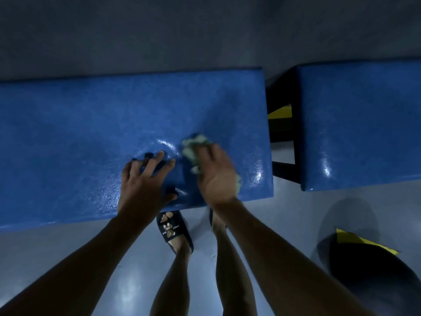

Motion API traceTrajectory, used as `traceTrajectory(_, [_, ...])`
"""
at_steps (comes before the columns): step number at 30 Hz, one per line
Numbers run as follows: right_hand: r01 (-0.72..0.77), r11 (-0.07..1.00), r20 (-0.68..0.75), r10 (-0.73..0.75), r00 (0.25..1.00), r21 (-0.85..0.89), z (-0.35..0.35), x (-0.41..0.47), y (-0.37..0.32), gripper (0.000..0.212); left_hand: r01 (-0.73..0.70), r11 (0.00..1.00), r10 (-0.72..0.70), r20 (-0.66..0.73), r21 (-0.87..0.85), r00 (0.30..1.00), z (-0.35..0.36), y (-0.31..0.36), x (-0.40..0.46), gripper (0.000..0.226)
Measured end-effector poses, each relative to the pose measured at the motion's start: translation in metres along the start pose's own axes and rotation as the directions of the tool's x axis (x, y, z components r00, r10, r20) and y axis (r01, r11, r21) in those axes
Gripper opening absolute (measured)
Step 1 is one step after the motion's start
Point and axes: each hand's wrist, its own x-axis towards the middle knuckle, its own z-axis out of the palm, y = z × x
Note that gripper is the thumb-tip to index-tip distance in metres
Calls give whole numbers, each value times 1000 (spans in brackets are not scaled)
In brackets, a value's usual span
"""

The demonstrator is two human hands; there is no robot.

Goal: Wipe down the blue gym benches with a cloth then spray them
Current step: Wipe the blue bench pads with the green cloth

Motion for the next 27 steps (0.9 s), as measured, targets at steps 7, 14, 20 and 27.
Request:
traceTrajectory(7, [149,985,36,-146,989,-92,-45,35,94,53,-38,998,38,2,40,999,-9,-3,10,88])
traceTrajectory(14, [-375,924,-173,383,907,81,-43,40,85,55,0,997,3,-41,75,999,-27,-12,33,98])
traceTrajectory(20, [311,950,118,-307,944,-13,-13,26,24,55,57,994,-60,32,96,998,-22,-10,39,100])
traceTrajectory(27, [-55,997,-83,60,995,56,-62,81,133,67,81,993,-85,44,84,995,-20,-8,41,99])
